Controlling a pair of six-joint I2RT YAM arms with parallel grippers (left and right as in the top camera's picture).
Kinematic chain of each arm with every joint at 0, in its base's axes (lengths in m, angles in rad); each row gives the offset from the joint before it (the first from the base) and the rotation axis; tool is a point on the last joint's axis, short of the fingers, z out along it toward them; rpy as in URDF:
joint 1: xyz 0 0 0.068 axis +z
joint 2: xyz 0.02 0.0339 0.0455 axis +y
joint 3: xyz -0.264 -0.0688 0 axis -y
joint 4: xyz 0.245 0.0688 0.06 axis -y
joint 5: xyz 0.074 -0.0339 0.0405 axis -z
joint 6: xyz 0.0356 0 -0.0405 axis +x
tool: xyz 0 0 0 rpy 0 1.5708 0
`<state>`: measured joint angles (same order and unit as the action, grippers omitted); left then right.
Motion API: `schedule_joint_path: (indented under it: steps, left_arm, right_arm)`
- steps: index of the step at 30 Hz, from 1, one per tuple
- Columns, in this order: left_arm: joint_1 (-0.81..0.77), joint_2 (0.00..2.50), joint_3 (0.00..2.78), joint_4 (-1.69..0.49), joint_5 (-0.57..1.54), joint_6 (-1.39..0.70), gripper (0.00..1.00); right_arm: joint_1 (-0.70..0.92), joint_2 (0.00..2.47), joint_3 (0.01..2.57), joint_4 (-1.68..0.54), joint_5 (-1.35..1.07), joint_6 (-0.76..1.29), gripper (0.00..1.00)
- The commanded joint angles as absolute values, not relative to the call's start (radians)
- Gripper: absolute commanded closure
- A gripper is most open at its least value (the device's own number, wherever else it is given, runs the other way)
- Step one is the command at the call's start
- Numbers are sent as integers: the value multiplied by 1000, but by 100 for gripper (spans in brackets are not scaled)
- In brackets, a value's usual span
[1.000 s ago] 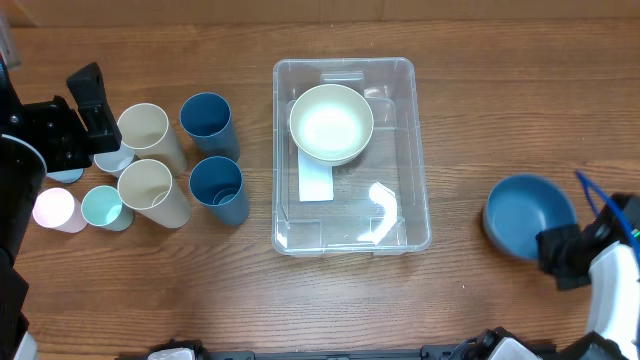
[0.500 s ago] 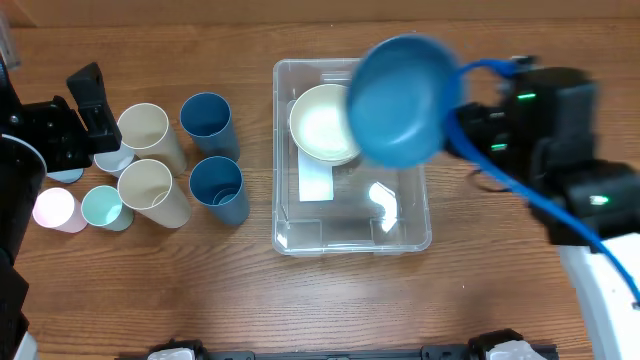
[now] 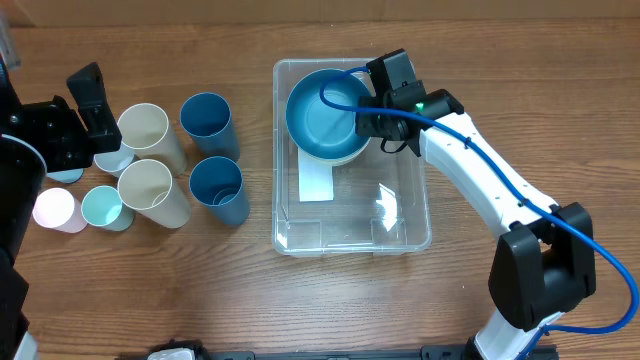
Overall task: Pack container
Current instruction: 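Lift the blue bowl and stack it onto the cream bowls, then withdraw the right arm and reach the left gripper to the light-blue cup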
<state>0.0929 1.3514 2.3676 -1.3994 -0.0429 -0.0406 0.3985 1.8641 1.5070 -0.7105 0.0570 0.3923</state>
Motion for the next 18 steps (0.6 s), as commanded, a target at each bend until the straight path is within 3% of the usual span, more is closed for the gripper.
schedule_joint_path:
  steps: [1,3,6,12,18]
  left_arm:
    - [91,1355,2376,-1396,-56,-14,0]
    - [91,1355,2376,-1396,-56,-14,0]
    - [91,1355,2376,-1396,-56,-14,0]
    - [91,1355,2376,-1396,-56,-14,0]
    - [91,1355,2376,-1396,-56,-14,0]
  right_arm:
    - [385,1838,1541,-704,23,319,69]
    - [385,1803,1583,-759,7,303,47]
    - [381,1718,1660,-838,9,331,41]
    - [269,1496,1794,-1032,44,379,18]
    - [-127,1346,1798,-1164,39,419,10]
